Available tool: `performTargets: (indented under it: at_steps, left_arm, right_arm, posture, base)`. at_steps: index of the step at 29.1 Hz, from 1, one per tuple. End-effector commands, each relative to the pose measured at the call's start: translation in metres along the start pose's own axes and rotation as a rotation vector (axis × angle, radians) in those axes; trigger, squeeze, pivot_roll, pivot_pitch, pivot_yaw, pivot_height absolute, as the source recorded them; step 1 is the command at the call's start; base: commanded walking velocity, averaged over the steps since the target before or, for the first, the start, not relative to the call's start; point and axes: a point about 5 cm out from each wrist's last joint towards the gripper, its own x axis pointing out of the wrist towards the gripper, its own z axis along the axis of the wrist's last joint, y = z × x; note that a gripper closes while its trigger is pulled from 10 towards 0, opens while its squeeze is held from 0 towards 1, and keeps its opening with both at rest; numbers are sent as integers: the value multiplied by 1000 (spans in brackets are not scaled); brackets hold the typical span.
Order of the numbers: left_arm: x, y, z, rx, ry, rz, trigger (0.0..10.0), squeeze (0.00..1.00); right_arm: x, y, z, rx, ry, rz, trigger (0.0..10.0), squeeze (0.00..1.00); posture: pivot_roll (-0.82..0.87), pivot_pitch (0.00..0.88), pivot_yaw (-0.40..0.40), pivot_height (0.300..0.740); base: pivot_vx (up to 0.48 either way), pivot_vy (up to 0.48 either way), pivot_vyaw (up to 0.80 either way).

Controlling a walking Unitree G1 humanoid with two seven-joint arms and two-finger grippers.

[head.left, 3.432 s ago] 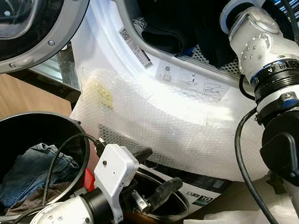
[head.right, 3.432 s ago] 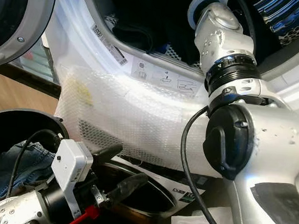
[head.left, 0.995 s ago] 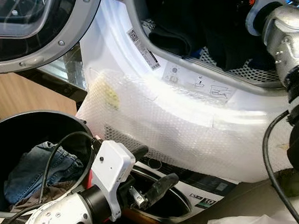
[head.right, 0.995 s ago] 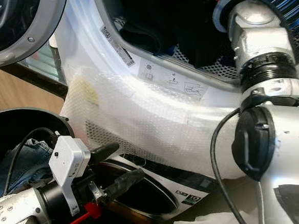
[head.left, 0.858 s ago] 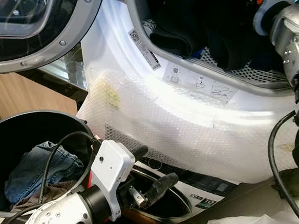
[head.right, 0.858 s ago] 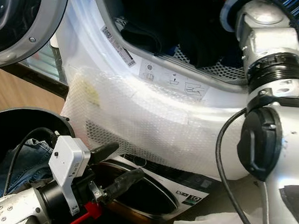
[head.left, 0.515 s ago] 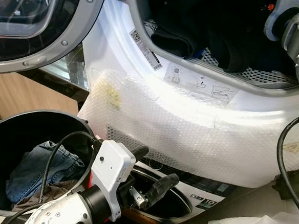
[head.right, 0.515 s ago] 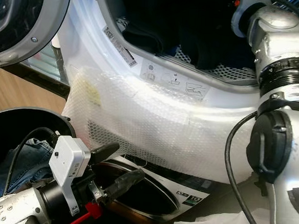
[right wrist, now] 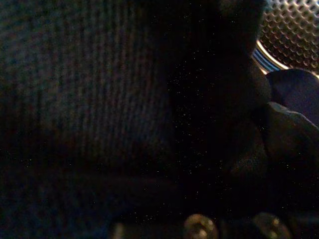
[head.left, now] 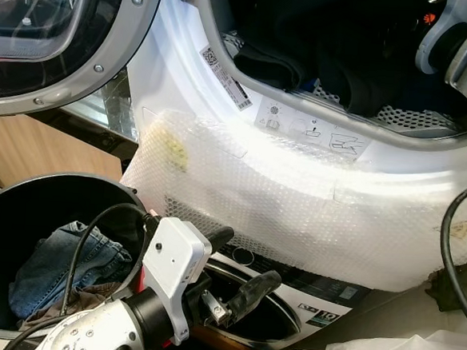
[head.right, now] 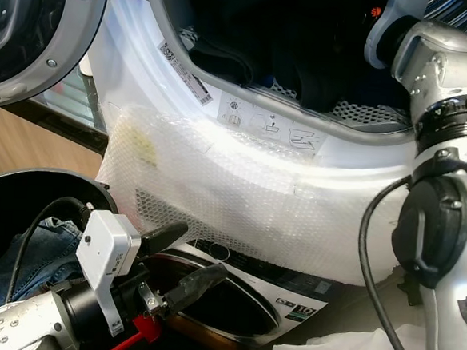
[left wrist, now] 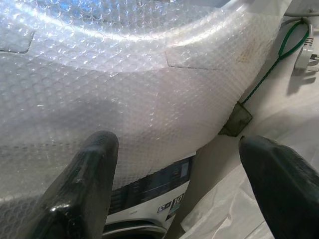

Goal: Clothes washing

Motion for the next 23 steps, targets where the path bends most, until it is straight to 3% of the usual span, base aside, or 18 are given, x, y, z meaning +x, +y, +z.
performTargets:
  at_steps: [1,4,12,16,17,23]
  left_arm:
    - [0,-3,1,-4,7,-22,10000,0]
    - [0,-3,1,-4,6,-22,10000,0]
    - [0,-2,1,1,6,-20,10000,0]
    - [-1,-2,1,2,7,-24,10000,0]
    - [0,-2,1,1,7,-25,10000,0]
    - [0,-3,0,1,7,-23,10000,0]
  right_arm:
    - [-7,-7,6,-49,0,-4,10000,0]
    - [-13,-10,10,-102,-1,20,10000,0]
    - [-27,-25,13,-143,11,-31,10000,0]
    - [-26,-22,13,-27,27,4,10000,0]
    - [-26,-25,10,-57,54,-41,10000,1000]
    - [-33,-37,5,-3,21,-163,10000,1000]
  posture:
    - [84,134,-159,740]
    - [84,135,-160,740]
    - [94,119,-164,740]
    - [90,112,-162,740]
    - [90,112,-162,740]
    - [99,104,-172,740]
  base:
    - [0,0,0]
    - [0,0,0]
    - [0,0,0]
    - [0,0,0]
    - [0,0,0]
    - [0,0,0]
